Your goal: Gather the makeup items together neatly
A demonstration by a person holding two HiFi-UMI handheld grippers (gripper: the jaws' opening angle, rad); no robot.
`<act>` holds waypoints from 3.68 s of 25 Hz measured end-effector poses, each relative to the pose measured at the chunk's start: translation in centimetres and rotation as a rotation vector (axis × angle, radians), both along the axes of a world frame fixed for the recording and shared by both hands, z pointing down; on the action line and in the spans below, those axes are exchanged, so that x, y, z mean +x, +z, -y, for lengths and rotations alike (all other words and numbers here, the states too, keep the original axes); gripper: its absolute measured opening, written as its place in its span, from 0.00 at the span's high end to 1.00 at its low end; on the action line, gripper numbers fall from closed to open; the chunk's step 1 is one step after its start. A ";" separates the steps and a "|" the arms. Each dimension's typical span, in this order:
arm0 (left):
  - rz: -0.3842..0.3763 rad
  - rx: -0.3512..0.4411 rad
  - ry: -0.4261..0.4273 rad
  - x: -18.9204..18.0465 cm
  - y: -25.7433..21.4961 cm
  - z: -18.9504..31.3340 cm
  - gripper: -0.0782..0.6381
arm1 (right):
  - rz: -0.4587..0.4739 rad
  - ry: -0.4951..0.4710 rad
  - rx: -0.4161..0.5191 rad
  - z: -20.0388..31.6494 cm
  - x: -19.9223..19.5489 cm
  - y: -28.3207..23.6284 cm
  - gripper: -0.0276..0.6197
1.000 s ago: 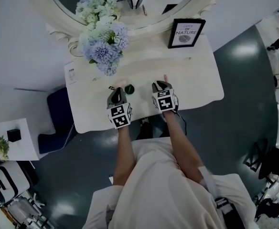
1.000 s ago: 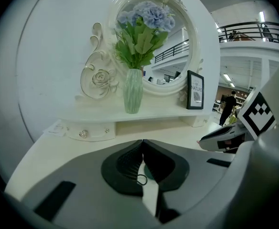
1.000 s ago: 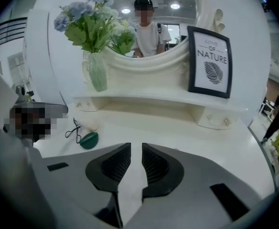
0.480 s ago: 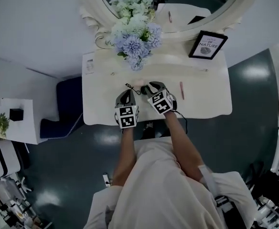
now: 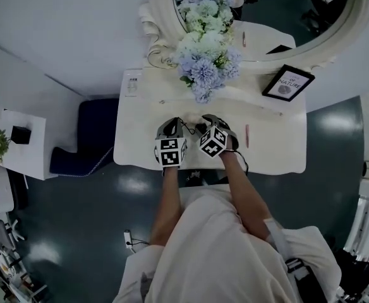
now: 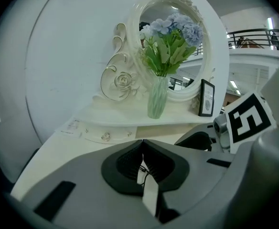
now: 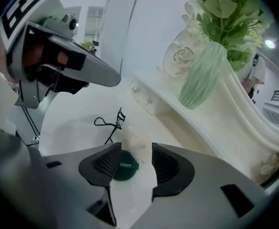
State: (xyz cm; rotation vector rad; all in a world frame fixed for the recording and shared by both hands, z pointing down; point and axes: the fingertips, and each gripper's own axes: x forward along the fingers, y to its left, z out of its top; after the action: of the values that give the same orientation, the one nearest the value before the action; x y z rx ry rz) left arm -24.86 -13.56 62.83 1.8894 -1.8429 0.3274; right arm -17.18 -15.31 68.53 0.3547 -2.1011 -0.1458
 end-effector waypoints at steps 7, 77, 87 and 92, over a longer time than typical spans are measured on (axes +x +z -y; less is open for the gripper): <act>-0.036 -0.002 -0.026 -0.5 0.6 2.1 0.87 | -0.066 -0.147 0.012 0.4 -1.8 0.9 0.60; 0.047 -0.070 0.385 13.4 2.2 -1.8 0.87 | 0.113 0.897 0.016 0.8 19.3 -0.8 0.61; 0.017 -0.051 0.280 11.2 2.1 -1.9 0.87 | 0.270 0.837 0.027 1.0 15.1 -4.5 0.62; 0.018 -0.053 0.236 10.0 2.2 -2.2 0.87 | 0.343 0.798 -0.018 -0.3 11.5 -4.7 0.67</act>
State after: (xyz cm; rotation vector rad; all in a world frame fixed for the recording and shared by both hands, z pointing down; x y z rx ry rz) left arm -14.85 -11.32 65.01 2.0762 -1.6065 0.4689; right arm -5.70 -15.02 63.86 1.2394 -2.1211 0.4304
